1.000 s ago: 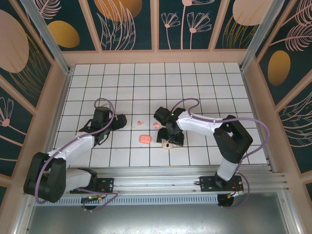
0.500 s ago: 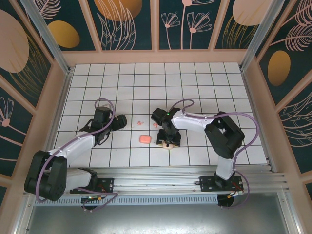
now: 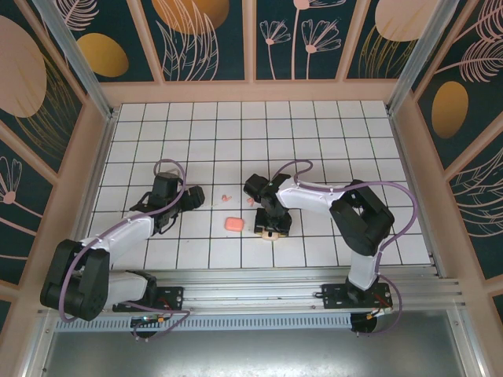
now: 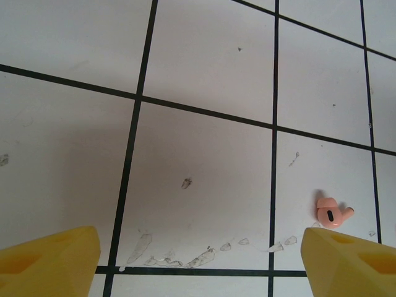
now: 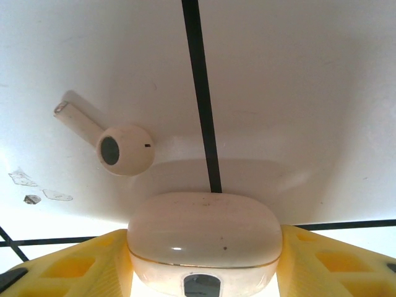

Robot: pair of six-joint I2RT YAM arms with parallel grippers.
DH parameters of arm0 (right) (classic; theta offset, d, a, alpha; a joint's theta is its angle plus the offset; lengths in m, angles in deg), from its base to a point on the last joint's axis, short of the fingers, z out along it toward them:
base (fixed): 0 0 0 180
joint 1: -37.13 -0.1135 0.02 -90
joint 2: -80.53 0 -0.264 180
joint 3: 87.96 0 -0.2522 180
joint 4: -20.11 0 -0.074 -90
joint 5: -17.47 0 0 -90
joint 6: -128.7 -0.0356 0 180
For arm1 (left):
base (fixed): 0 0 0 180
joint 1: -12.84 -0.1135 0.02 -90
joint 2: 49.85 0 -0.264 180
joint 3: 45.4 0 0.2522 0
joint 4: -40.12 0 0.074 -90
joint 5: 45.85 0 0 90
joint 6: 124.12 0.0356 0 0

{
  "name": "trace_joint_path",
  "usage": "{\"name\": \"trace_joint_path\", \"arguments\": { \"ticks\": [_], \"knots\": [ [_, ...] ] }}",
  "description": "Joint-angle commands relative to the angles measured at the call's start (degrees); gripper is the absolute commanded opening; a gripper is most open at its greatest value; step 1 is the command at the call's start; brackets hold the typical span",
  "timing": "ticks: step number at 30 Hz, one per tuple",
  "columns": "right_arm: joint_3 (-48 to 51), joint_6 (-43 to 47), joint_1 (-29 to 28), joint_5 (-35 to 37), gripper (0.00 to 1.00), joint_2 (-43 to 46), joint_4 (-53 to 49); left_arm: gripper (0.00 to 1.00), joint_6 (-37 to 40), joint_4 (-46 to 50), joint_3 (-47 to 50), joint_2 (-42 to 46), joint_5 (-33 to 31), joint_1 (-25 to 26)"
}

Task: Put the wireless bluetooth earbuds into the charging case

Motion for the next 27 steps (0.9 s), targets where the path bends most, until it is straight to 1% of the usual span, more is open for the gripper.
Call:
{"name": "trace_joint_path", "arguments": {
  "ticks": [1, 6, 7, 9, 15, 18, 22, 27],
  "knots": [
    [0.96, 0.62, 0.22, 2.47, 0.53, -1.16, 0.73, 0.83, 0.13, -0.14, -0.61, -1.02, 1.26, 0.13],
    [1.07, 0.27, 0.27, 3.78, 0.52, -0.02, 0.41, 0.83, -0.02, 0.19, -1.29, -0.67, 1.92, 0.13],
    [1.18, -0.06, 0.22, 4.25, 0.53, 0.8, 0.65, 0.81, 0.06, 0.19, -1.31, -0.35, 2.05, 0.16],
    [2.48, -1.21, 0.19, 4.13, 0.53, 3.03, 2.74, 0.81, -0.02, -0.2, -1.0, 0.95, 2.09, 0.13],
    [9.35, -6.92, 0.22, 5.22, 0.53, 13.6, 11.84, 0.8, 0.4, -5.62, 2.05, 7.66, 3.12, 0.13],
    [12.41, -8.28, 0.32, 5.99, 0.52, 19.04, 16.08, 0.79, 1.48, -8.86, 2.81, 9.91, 5.14, 0.16],
    [17.0, -9.02, 0.64, 6.13, 0.52, 26.5, 23.76, 0.79, 3.06, -13.17, 1.89, 11.14, 8.6, 0.15],
    [21.18, -9.22, 2.5, 5.15, 0.51, 33.78, 30.27, 0.78, 5.95, -16.18, 0.05, 11.23, 12.05, 0.22]
  ]
}}
